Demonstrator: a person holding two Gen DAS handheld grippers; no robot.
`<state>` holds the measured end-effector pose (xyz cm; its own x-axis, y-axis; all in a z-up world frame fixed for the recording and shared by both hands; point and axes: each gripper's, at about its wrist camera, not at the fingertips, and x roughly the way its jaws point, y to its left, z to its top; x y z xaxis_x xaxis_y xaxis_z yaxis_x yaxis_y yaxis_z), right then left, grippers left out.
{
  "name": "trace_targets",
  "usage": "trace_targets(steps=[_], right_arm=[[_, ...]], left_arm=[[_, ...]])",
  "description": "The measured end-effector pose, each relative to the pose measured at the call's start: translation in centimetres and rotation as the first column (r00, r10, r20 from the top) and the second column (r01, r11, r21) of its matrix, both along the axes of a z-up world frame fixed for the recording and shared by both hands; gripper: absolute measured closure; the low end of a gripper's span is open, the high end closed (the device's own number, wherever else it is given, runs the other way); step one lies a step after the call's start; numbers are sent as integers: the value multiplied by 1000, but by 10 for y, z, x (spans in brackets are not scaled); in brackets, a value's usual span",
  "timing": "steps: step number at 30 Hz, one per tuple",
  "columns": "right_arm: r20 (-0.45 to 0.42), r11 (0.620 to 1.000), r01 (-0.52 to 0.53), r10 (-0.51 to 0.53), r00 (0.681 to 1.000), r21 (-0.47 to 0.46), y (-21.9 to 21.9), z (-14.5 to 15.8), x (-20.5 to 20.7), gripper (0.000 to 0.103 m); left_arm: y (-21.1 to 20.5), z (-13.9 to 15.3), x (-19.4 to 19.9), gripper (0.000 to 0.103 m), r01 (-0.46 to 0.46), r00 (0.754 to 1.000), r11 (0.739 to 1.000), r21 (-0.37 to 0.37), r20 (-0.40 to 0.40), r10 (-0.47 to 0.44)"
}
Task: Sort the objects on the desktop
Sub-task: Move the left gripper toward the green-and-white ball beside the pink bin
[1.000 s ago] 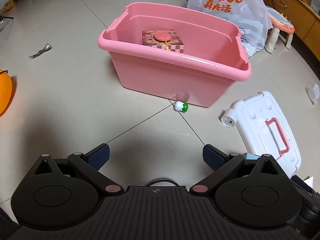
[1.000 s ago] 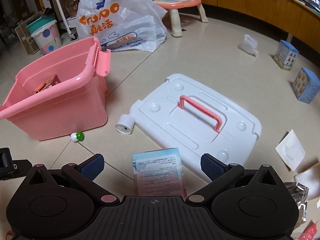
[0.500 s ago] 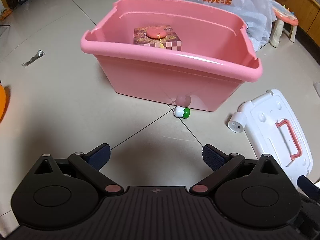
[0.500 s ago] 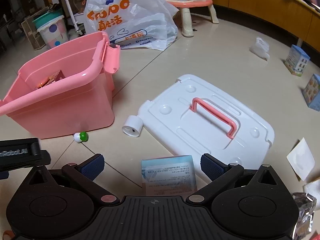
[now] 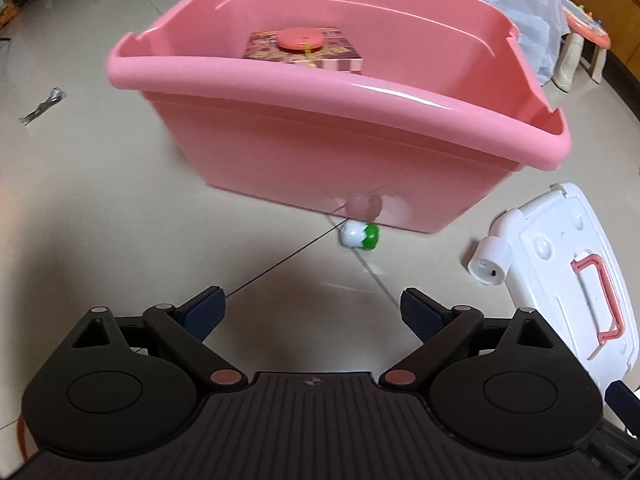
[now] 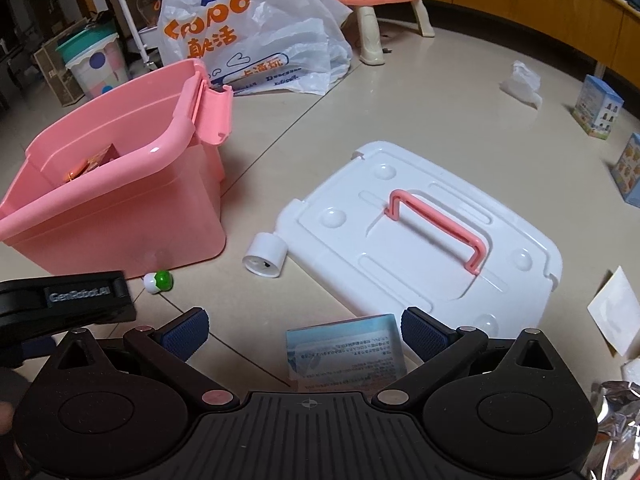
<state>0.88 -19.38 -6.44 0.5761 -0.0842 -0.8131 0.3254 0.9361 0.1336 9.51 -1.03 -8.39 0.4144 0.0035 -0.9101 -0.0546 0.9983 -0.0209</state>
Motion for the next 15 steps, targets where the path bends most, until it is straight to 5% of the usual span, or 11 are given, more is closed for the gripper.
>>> trace_targets(steps=[15], right_arm=[[12, 1000, 8, -9, 1000, 14, 1, -5, 16, 1]], left_arm=[[-16, -34, 20, 6, 55, 996, 998, 24, 63, -56]])
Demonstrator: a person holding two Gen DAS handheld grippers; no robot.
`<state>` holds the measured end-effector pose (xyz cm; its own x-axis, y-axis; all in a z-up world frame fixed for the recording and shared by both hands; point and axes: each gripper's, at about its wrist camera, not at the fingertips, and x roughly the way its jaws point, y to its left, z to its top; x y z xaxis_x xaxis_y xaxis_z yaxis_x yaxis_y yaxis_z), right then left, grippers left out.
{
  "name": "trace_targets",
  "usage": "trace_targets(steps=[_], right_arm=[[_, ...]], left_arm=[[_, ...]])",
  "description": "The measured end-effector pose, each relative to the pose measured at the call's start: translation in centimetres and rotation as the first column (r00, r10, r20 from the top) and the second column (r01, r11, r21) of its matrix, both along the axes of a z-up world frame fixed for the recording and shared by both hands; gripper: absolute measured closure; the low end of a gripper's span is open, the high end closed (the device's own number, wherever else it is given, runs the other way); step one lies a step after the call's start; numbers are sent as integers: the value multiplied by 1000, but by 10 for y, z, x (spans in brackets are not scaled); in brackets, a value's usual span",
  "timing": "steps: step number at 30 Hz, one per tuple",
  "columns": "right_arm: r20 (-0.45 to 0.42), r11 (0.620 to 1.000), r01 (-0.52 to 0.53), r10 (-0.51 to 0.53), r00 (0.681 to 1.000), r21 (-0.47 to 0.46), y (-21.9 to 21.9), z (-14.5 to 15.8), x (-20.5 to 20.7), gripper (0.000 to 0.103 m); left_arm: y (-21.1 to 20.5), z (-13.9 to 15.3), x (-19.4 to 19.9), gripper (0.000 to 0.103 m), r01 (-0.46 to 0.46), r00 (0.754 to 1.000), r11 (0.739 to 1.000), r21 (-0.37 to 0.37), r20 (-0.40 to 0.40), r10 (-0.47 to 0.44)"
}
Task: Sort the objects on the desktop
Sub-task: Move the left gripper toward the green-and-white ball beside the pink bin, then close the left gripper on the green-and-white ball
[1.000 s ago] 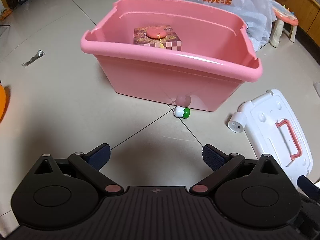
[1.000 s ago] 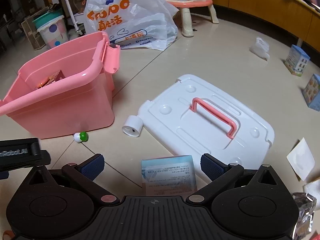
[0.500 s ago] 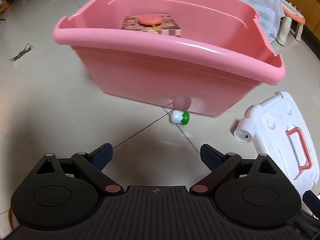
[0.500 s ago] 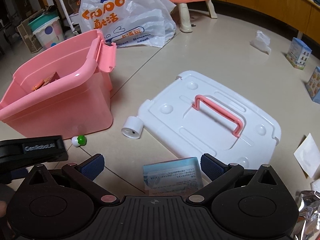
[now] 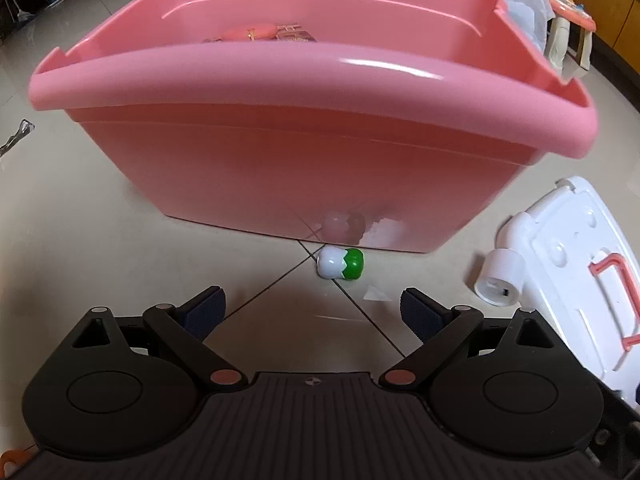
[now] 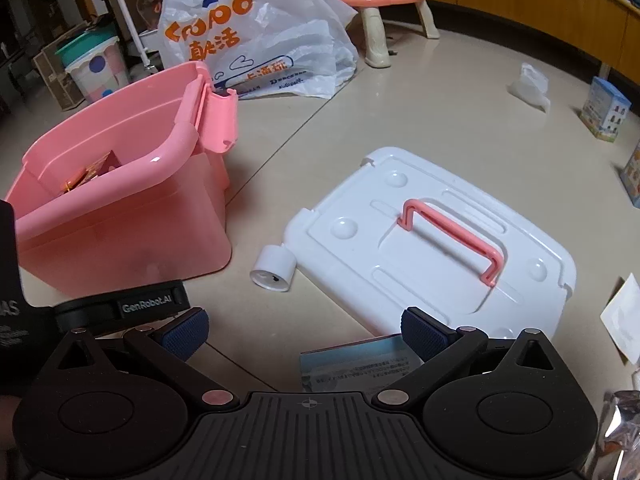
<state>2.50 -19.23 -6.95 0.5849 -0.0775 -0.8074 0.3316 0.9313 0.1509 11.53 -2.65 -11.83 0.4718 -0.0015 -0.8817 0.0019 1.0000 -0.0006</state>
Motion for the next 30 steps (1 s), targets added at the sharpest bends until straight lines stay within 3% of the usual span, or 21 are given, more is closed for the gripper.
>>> trace_targets(steps=[12, 30], right_arm=[[6, 1000, 0, 0, 1000, 21, 3, -5, 13, 1], [-6, 999, 2, -2, 1000, 42, 4, -11, 19, 1]], left_arm=[[-3, -20, 11, 16, -11, 1000, 1000, -14, 24, 11], [-14, -28, 10, 31, -26, 999, 999, -35, 44, 28]])
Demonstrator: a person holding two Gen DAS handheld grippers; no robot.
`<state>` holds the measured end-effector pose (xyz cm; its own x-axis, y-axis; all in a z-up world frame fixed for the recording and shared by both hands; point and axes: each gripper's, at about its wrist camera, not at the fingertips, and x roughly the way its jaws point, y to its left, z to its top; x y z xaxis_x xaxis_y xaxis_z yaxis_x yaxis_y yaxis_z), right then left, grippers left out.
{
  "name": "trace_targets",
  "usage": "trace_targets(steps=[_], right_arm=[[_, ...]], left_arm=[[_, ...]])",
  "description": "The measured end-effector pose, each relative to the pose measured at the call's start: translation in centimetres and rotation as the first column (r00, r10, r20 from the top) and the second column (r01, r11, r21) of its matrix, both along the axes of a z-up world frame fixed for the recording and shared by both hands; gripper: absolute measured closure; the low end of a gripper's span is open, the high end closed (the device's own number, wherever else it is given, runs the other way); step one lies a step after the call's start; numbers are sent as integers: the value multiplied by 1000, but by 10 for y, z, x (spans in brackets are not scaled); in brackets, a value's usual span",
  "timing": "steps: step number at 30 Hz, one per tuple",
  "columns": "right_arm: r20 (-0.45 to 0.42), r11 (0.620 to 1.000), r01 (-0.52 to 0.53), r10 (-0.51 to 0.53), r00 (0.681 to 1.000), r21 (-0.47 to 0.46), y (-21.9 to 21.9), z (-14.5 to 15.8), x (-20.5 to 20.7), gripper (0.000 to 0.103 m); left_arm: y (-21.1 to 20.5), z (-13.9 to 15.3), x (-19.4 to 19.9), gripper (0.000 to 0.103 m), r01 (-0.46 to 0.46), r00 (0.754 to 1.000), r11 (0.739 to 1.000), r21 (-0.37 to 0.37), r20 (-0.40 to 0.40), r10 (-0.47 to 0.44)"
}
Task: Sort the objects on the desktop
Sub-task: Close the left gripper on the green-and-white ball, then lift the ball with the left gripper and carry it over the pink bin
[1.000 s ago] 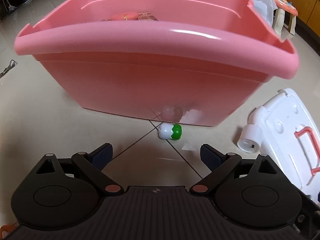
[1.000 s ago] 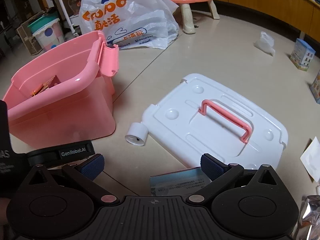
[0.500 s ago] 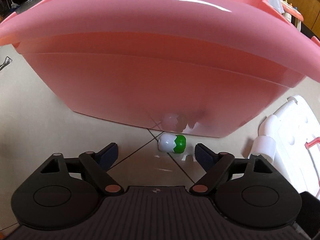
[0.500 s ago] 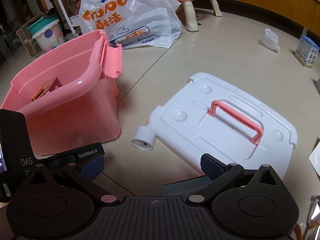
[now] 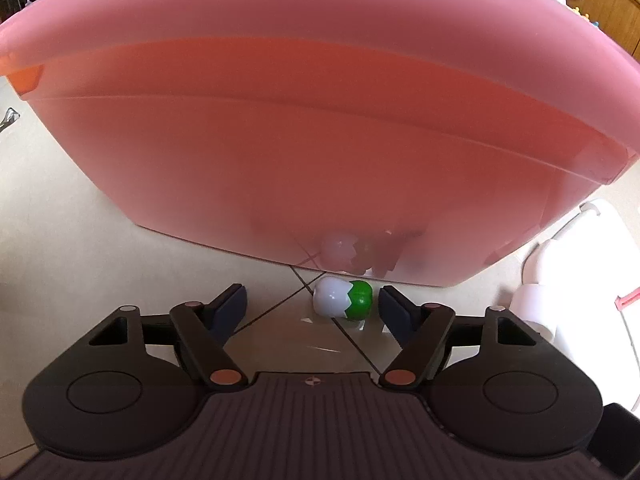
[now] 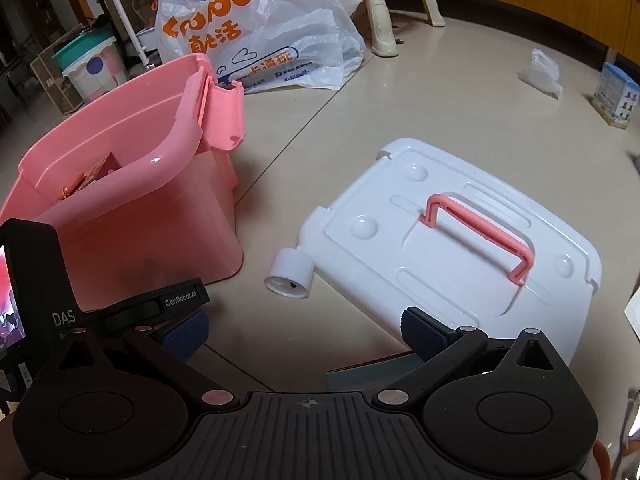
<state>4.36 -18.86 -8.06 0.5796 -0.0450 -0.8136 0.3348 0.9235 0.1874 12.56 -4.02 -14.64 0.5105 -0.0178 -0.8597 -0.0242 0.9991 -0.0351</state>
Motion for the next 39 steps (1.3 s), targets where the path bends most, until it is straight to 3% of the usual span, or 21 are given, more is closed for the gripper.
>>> trace_targets(steps=[12, 20, 28, 32, 34, 39], right_arm=[[-10, 1000, -9, 9, 1000, -3, 3, 1, 1, 1], [-6, 1000, -18, 18, 1000, -23, 0, 10, -2, 1], [-22, 997, -32, 31, 999, -66, 2, 22, -9, 1], [-32, 994, -55, 53, 998, -90, 8, 30, -12, 1], [-34, 993, -66, 63, 997, -101, 11, 36, -14, 1], [-23, 986, -111, 109, 994, -122, 21, 51, -23, 1]], left_arm=[[-6, 8, -11, 70, -15, 1000, 1000, 7, 0, 15], [-16, 22, -25, 71, 0, 1000, 1000, 17, -2, 0], [-32, 56, -50, 71, 22, 1000, 1000, 17, 20, -22], [18, 84, -57, 71, 30, 999, 1000, 7, 30, -31], [8, 64, -39, 71, 30, 999, 1000, 9, 31, -30], [19, 92, -39, 71, 17, 999, 1000, -9, 43, -16]])
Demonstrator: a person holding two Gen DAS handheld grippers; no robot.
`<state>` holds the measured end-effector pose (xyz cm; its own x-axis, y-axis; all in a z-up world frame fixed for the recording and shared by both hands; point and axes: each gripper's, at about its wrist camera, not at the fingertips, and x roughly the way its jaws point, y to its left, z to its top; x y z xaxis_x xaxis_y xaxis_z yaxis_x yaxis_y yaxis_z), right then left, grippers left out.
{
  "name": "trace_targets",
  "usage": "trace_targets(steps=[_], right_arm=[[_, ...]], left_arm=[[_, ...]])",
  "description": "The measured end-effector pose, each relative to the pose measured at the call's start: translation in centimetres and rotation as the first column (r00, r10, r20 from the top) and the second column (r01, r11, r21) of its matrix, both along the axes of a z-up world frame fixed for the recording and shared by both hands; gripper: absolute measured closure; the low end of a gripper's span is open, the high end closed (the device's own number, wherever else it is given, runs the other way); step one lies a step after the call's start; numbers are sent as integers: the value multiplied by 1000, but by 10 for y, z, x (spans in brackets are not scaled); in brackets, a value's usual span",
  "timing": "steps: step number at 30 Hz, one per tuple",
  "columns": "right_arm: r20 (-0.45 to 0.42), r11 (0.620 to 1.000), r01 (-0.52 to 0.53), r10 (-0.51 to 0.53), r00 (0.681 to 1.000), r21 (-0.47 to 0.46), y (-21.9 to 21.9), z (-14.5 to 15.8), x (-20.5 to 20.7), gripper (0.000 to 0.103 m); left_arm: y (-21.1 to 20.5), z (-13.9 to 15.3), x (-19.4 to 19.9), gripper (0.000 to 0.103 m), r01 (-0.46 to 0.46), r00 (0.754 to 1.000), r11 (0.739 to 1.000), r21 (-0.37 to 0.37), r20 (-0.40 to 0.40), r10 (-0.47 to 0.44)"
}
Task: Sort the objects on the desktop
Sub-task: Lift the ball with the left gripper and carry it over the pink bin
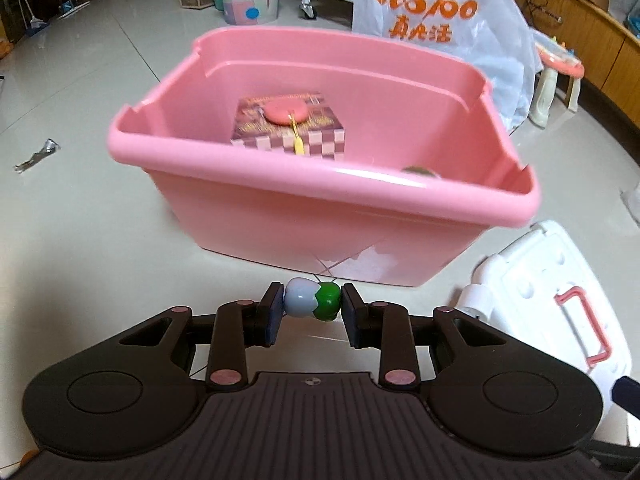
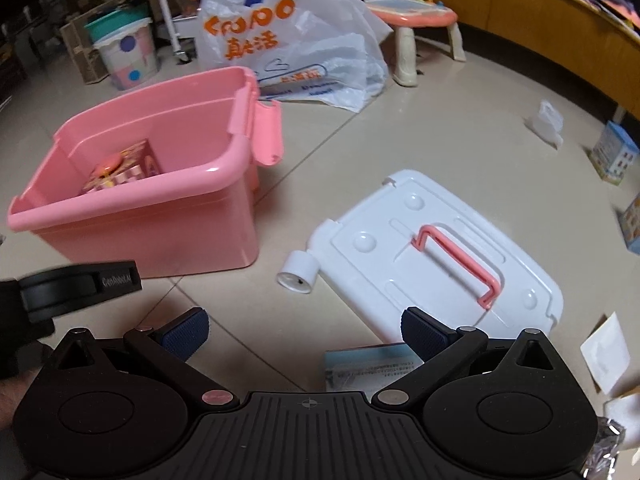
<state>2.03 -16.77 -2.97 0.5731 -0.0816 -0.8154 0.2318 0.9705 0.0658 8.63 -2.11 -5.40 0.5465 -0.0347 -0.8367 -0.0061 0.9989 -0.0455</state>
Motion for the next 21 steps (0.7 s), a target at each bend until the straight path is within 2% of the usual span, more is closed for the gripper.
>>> trace_targets(steps=[6, 14, 21], right_arm=[[-6, 1000, -21, 21, 1000, -21, 6, 12, -10, 1], [-4, 1000, -6, 6, 1000, -23, 2, 29, -19, 1], [8, 999, -26, 26, 1000, -39, 1, 41, -27, 1]], left_arm=[[23, 37, 0, 71, 3, 1000, 1000, -12, 29, -2], [18, 79, -13, 71, 10, 997, 999, -40, 75, -7], [14, 102, -11, 71, -5, 994, 999, -52, 111, 11]])
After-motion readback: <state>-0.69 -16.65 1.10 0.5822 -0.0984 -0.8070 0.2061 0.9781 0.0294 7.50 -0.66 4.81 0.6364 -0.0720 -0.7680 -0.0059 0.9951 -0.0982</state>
